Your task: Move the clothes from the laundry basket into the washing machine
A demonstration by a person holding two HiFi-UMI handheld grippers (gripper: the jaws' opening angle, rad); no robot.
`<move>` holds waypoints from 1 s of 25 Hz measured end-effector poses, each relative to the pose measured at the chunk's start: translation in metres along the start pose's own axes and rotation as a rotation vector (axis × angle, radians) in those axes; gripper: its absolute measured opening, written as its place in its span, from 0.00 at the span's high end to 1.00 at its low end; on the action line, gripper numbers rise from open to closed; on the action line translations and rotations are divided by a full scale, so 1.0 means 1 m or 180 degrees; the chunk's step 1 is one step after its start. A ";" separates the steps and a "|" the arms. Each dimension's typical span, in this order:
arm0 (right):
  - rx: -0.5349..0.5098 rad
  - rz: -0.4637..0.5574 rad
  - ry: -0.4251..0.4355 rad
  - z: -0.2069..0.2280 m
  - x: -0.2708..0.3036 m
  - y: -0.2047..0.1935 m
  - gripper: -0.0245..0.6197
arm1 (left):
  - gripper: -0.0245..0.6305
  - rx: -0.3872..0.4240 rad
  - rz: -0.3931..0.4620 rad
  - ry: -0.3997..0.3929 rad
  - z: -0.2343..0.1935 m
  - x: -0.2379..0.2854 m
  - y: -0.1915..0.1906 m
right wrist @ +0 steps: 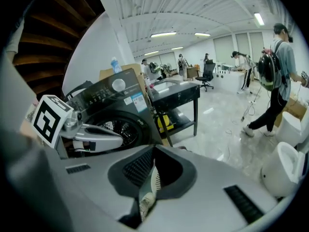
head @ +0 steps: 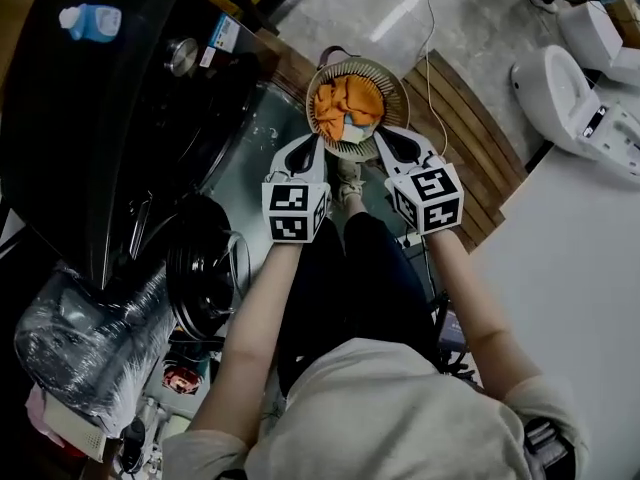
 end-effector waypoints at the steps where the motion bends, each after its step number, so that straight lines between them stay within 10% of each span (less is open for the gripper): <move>1: 0.0019 -0.0021 -0.0026 0.006 0.011 -0.007 0.98 | 0.95 0.0020 -0.0019 -0.0010 -0.004 0.010 -0.005; 21: 0.0540 -0.0728 -0.0357 0.113 0.255 -0.208 0.97 | 0.95 -0.0181 -0.0227 0.0003 -0.071 0.168 -0.172; 25: 0.0601 -0.0914 -0.0425 0.131 0.291 -0.241 0.74 | 0.95 -0.0049 -0.0241 -0.0022 -0.072 0.178 -0.186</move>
Point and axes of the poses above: the fingertips, and each gripper's own axes: x forward along the fingers, z to its right, y out of its top, the point moved 4 cm from there along -x, backward along the fingers, and after that the axes turned 4 degrees about x, right-handed, at the moved point
